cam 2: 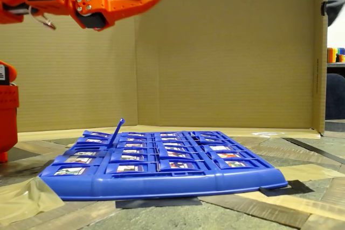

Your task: Flip A5.

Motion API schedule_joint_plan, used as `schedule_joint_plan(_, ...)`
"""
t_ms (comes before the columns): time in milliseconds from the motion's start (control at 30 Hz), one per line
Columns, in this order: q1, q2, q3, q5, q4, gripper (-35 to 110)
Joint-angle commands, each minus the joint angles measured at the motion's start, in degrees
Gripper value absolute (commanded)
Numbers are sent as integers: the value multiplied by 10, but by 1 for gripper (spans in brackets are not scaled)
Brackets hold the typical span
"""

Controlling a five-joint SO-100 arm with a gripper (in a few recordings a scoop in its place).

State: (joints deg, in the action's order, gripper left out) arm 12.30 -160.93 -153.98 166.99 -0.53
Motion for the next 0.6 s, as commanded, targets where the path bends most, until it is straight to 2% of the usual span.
schedule_joint_plan(0,-24,-47,-31,4,72,0)
schedule_joint_plan(567,-110,-229,-229,6,547,0)
